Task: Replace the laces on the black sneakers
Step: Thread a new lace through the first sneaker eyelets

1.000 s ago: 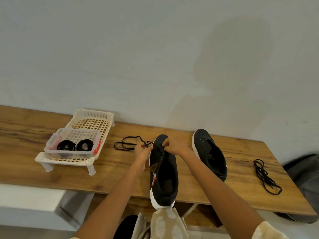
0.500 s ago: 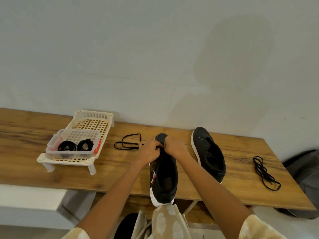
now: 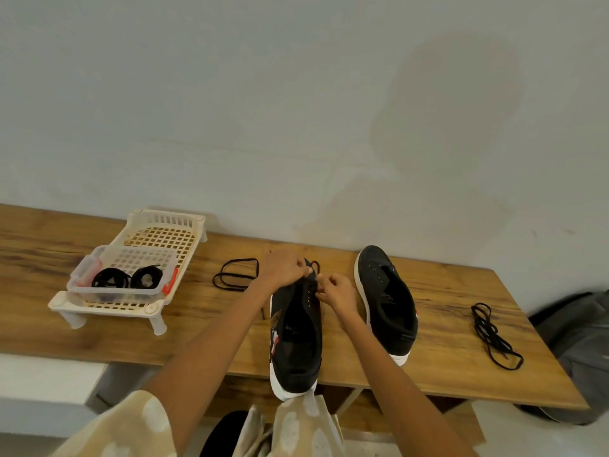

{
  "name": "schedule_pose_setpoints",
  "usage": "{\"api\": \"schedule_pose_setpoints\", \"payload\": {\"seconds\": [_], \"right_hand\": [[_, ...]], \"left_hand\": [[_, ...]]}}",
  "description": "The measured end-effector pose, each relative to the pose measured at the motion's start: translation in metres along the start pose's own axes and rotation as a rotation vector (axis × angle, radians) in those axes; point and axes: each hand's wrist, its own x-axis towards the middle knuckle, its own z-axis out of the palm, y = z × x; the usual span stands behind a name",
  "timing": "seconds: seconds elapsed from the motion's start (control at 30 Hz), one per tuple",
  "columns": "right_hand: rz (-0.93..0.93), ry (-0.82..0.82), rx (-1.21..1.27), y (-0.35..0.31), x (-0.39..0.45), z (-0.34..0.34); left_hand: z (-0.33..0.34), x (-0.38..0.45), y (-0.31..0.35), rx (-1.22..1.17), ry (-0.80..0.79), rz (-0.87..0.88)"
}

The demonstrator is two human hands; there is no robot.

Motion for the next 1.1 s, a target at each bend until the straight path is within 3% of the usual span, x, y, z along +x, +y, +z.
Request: {"api": "schedule_pose_setpoints", "payload": {"seconds": [0.13, 0.17, 0.3, 0.43, 0.57, 0.8, 0.9, 1.0, 1.1], "right_hand": [[-0.137, -0.166, -0.029, 0.003, -0.008, 0.002], [-0.14, -0.173, -0.006, 0.005, -0.009, 0.004], [-0.107, -0.071, 0.051, 0.014, -0.015, 0.013], [-0.172, -0.05, 0.037, 0.0, -0.018, 0.015], [-0.182, 0.042, 0.131, -0.041, -0.01, -0.002], [-0.109, 0.259, 0.586, -0.088, 0.003, -0.04], [-0.08, 0.132, 0.319, -0.064, 0.002, -0.027], [-0.094, -0.154, -0.125, -0.028, -0.01, -0.006], [-0.211, -0.319, -0.259, -0.013, -0.025, 0.009]], "left_hand": [[-0.029, 0.012, 0.032, -0.605, -0.041, -0.023], [-0.033, 0.013, 0.039, -0.652, -0.077, -0.004], [-0.026, 0.009, 0.044, -0.548, -0.143, 0.039], [-0.012, -0.004, 0.005, -0.206, -0.215, -0.061], [-0.012, -0.013, -0.013, -0.268, -0.319, -0.05], [-0.01, -0.014, -0.029, -0.299, -0.355, 0.085], [-0.01, -0.015, -0.031, -0.48, -0.253, 0.042], [-0.015, -0.016, -0.031, -0.638, -0.249, -0.077], [-0.016, -0.011, -0.028, -0.634, -0.239, -0.068]]}}
